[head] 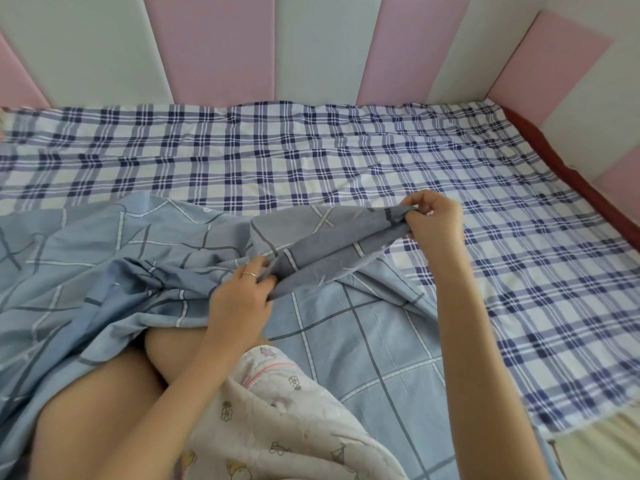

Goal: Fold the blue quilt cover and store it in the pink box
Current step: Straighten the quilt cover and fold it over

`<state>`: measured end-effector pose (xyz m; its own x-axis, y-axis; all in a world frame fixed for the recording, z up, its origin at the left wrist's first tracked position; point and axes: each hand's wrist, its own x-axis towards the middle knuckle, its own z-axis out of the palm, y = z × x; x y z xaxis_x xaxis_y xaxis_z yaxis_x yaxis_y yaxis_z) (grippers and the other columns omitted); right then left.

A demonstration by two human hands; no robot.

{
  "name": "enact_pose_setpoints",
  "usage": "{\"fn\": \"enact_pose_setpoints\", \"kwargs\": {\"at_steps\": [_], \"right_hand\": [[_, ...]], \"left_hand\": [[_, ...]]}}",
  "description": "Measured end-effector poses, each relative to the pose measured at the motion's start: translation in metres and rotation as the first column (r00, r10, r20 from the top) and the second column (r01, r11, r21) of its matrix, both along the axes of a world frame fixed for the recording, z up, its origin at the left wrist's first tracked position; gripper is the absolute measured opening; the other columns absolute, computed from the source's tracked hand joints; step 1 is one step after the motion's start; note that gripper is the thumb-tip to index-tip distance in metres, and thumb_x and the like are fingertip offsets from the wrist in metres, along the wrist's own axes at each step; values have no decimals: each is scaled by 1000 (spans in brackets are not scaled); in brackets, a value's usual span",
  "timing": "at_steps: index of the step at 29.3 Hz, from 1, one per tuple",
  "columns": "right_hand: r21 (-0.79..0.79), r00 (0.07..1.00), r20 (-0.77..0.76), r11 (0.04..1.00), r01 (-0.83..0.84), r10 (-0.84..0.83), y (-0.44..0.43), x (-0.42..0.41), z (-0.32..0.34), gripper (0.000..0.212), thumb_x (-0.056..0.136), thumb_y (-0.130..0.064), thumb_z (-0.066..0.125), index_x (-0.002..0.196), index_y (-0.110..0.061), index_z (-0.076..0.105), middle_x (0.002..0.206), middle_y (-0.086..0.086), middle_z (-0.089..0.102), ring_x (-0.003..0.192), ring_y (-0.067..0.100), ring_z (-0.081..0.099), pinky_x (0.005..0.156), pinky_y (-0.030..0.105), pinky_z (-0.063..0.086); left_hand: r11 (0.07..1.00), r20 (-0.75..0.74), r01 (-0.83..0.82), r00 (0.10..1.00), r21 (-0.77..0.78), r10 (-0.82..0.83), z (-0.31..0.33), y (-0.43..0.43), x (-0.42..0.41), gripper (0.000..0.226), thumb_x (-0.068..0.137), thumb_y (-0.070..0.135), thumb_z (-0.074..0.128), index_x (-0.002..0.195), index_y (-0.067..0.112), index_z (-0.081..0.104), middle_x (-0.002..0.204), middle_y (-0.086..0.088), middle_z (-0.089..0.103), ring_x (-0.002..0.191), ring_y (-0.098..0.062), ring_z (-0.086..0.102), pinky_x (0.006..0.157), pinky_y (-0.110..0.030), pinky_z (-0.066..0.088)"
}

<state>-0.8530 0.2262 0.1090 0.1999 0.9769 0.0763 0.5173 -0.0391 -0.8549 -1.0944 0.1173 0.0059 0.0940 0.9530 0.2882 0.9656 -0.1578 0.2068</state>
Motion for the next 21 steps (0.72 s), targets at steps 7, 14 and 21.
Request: {"fn": "enact_pose_setpoints", "kwargs": {"at_steps": [7, 14, 21], "right_hand": [[-159, 967, 247, 987, -30, 69, 9, -3, -53, 24, 81, 8, 43, 73, -16, 43, 70, 4, 50, 65, 27, 56, 57, 39, 47], [-227, 884, -176, 856, -464, 433, -2, -14, -46, 42, 81, 18, 48, 61, -14, 31, 71, 7, 40, 66, 11, 53, 76, 29, 59], [-138, 849, 364, 924, -358, 383, 2, -34, -33, 36, 82, 0, 56, 60, -13, 31, 58, 0, 35, 52, 13, 33, 48, 24, 27]], "left_hand": [[973, 63, -61, 997, 221, 48, 37, 3, -37, 32, 54, -10, 72, 82, 5, 73, 99, -7, 65, 76, -30, 61, 43, -28, 43], [946, 52, -211, 978, 248, 204, 52, -4, -79, 14, 64, -8, 68, 73, 3, 70, 100, -8, 64, 80, -32, 58, 49, -24, 27], [977, 102, -131, 988, 170, 114, 44, -10, -106, 32, 74, 25, 45, 81, 14, 74, 106, 0, 61, 83, -17, 51, 50, -25, 35]]}}
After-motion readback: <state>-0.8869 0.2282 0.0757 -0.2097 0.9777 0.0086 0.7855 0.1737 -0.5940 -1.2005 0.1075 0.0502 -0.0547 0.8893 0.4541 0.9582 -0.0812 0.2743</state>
